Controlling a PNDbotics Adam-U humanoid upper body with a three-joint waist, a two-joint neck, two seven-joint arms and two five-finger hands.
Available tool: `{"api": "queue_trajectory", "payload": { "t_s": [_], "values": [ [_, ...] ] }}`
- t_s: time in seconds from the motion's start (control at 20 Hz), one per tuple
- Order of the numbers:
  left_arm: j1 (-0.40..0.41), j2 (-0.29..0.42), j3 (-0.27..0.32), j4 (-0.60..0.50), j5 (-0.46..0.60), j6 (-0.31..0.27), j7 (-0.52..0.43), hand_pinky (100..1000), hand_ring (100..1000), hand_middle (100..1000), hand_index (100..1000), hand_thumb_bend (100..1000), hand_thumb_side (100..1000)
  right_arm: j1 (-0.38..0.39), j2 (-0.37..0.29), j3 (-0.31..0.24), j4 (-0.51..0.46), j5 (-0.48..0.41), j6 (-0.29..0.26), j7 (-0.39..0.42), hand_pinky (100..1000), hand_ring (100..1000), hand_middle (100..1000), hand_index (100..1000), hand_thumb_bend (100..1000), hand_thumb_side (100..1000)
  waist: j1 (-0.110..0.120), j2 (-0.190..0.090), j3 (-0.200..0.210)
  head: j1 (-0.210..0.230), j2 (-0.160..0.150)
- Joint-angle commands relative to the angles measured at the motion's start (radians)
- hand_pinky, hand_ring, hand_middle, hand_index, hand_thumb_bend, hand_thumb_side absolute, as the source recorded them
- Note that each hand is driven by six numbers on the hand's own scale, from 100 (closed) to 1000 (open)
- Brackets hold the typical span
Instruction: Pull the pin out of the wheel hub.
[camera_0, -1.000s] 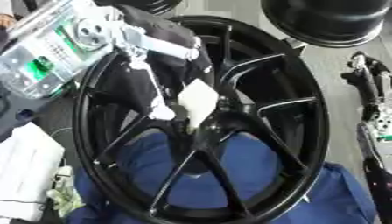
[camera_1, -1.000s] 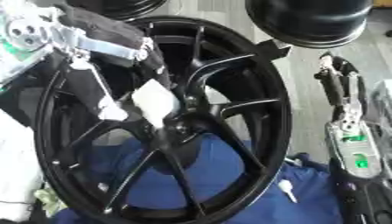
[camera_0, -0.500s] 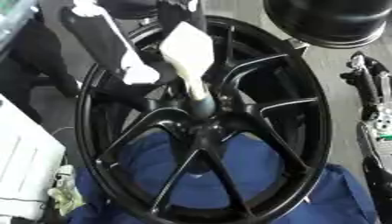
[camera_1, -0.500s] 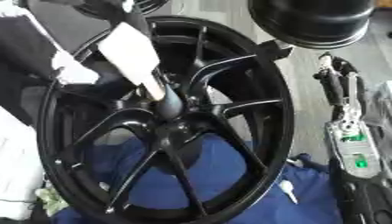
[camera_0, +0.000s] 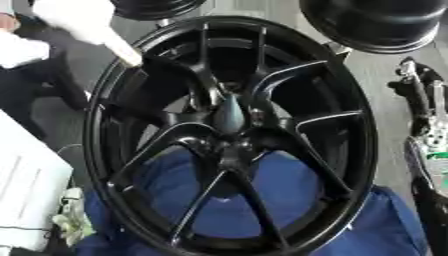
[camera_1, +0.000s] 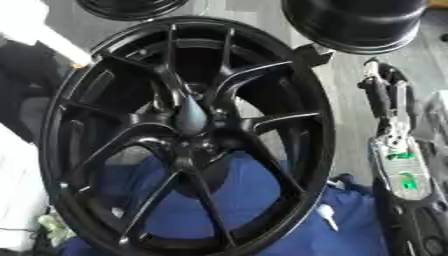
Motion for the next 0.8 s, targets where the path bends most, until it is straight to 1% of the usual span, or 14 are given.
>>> {"api": "queue_trajectory", "payload": {
  "t_s": [0.05,0.1,0.2,0.25,0.3,0.4,0.45,0.5,0.55,0.6,0.65,0.75,0.8],
  "values": [
    [0.080,0.072,0.095,0.008,-0.006,0.017,0.087,679,586,470,536,100,120,-0.013,-0.030,-0.020,-0.025,-0.008,-0.002,-0.018,784,646,683,769,100,709,0.002,-0.014,0.002,-0.003,-0.009],
    [0.116,0.075,0.112,0.022,-0.009,0.022,0.108,685,593,479,546,100,124,-0.013,-0.031,-0.022,-0.026,-0.009,-0.002,-0.022,784,646,683,769,100,709,0.001,-0.013,0.003,-0.004,-0.009],
    [0.172,0.078,0.135,0.052,-0.015,0.028,0.134,708,625,524,594,100,134,-0.013,-0.031,-0.025,-0.026,-0.011,-0.002,-0.026,784,647,684,769,100,710,0.000,-0.012,0.003,-0.002,-0.008],
    [0.195,0.077,0.142,0.066,-0.019,0.030,0.140,708,625,524,594,100,134,-0.014,-0.031,-0.025,-0.026,-0.011,-0.002,-0.027,784,647,684,769,100,710,-0.001,-0.011,0.004,-0.001,-0.007],
    [0.213,0.076,0.148,0.076,-0.023,0.029,0.144,747,684,586,665,100,131,-0.014,-0.031,-0.025,-0.026,-0.011,-0.002,-0.027,784,647,684,769,100,711,-0.002,-0.011,0.004,-0.001,-0.007],
    [0.255,0.065,0.162,0.110,-0.030,0.030,0.142,787,745,654,735,103,122,-0.015,-0.031,-0.026,-0.026,-0.012,-0.002,-0.028,785,647,684,769,100,712,-0.004,-0.010,0.005,0.000,-0.008],
    [0.268,0.061,0.167,0.125,-0.033,0.027,0.138,812,781,707,777,125,114,-0.015,-0.031,-0.026,-0.025,-0.012,-0.002,-0.028,785,647,684,769,100,712,-0.004,-0.010,0.005,0.001,-0.008],
    [0.278,0.058,0.170,0.137,-0.037,0.024,0.133,832,808,744,811,137,200,-0.015,-0.031,-0.026,-0.025,-0.012,-0.002,-0.028,785,647,684,769,100,712,-0.005,-0.010,0.005,0.001,-0.009],
    [0.285,0.055,0.173,0.147,-0.043,0.020,0.127,852,824,769,841,184,387,-0.015,-0.031,-0.026,-0.025,-0.012,-0.002,-0.027,785,647,684,769,100,712,-0.005,-0.011,0.005,0.001,-0.009],
    [0.290,0.053,0.175,0.156,-0.052,0.015,0.124,859,830,776,853,207,458,-0.016,-0.031,-0.026,-0.025,-0.012,-0.002,-0.027,785,647,684,769,100,713,-0.006,-0.011,0.005,0.002,-0.009],
    [0.293,0.051,0.176,0.164,-0.062,0.011,0.122,867,836,784,863,243,569,-0.016,-0.031,-0.027,-0.025,-0.012,-0.002,-0.027,785,647,684,769,100,713,-0.006,-0.011,0.005,0.002,-0.009],
    [0.297,0.048,0.177,0.178,-0.084,0.007,0.121,875,842,791,880,288,692,-0.017,-0.031,-0.027,-0.025,-0.012,-0.002,-0.028,785,647,684,770,100,715,-0.006,-0.011,0.004,0.003,-0.009],
    [0.298,0.045,0.178,0.184,-0.093,0.007,0.122,875,842,791,881,279,702,-0.017,-0.030,-0.027,-0.025,-0.012,-0.002,-0.027,785,647,684,770,100,715,-0.006,-0.011,0.004,0.003,-0.009]
  ]
}}
